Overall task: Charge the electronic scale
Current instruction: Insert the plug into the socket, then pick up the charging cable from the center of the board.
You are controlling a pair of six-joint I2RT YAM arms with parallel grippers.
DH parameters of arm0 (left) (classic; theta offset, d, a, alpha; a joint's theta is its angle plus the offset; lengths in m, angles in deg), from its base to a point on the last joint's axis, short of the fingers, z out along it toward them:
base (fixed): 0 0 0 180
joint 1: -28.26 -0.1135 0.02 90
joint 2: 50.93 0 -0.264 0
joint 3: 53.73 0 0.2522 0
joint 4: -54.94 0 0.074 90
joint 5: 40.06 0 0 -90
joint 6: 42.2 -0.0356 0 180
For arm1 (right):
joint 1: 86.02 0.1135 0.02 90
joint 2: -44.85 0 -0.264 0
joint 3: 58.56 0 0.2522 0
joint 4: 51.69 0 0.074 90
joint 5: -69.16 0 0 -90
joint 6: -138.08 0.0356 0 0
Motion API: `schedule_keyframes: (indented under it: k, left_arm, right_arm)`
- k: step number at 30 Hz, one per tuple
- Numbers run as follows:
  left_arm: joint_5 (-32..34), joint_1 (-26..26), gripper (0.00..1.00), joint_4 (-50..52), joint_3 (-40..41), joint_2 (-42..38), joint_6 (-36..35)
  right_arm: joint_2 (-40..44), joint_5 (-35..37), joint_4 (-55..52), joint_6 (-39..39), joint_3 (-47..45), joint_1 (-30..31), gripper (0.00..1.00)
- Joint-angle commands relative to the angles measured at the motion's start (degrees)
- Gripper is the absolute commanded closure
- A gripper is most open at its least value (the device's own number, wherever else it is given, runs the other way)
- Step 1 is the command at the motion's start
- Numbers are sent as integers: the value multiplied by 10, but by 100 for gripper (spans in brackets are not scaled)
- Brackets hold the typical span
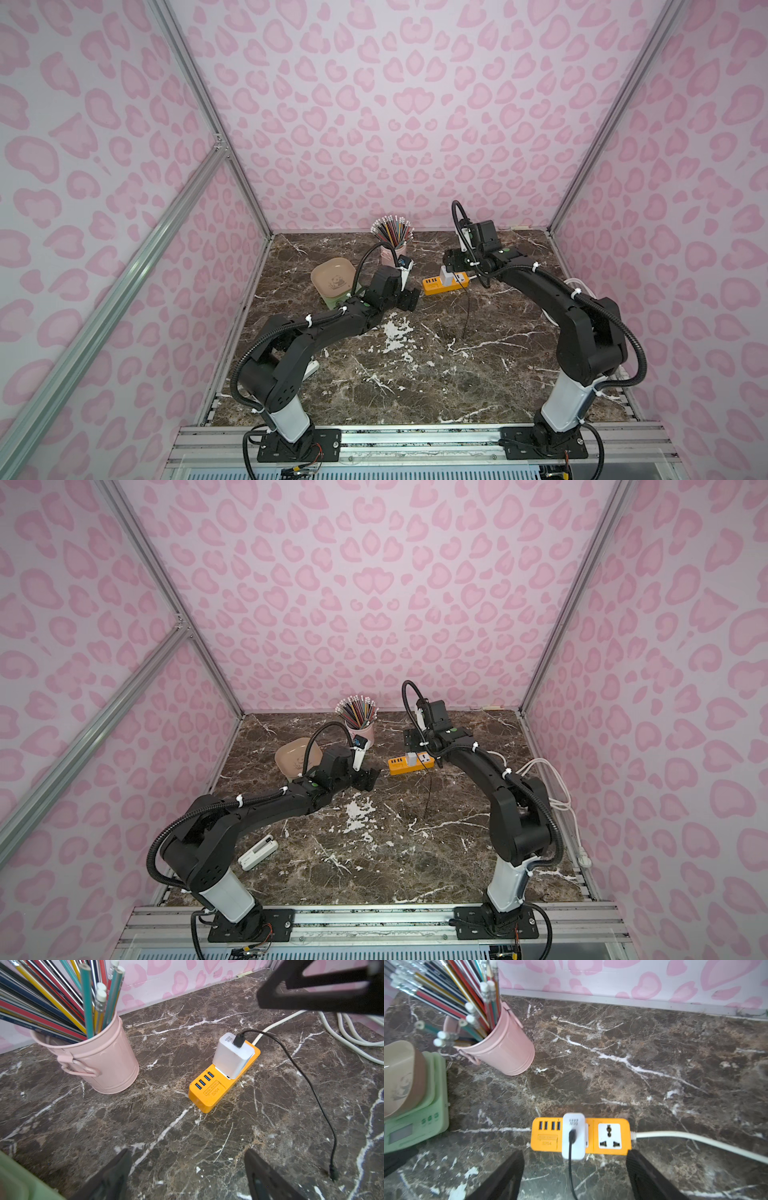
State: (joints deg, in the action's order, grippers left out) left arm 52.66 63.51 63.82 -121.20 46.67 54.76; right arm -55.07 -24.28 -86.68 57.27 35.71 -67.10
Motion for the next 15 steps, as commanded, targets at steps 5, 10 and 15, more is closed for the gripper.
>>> schedule_keyframes:
  k: [5, 10, 15]
  left_arm:
    - [4, -11, 14, -33, 15, -43, 23]
    - [3, -13, 14, -52, 30, -66, 31]
    - [-1, -14, 15, -64, 38, -68, 33]
  right_arm:
    - [151, -71, 104, 55, -209, -20, 17]
    - [224, -74, 158, 94, -330, -19, 20]
    - [254, -93, 229, 121, -425, -15, 26]
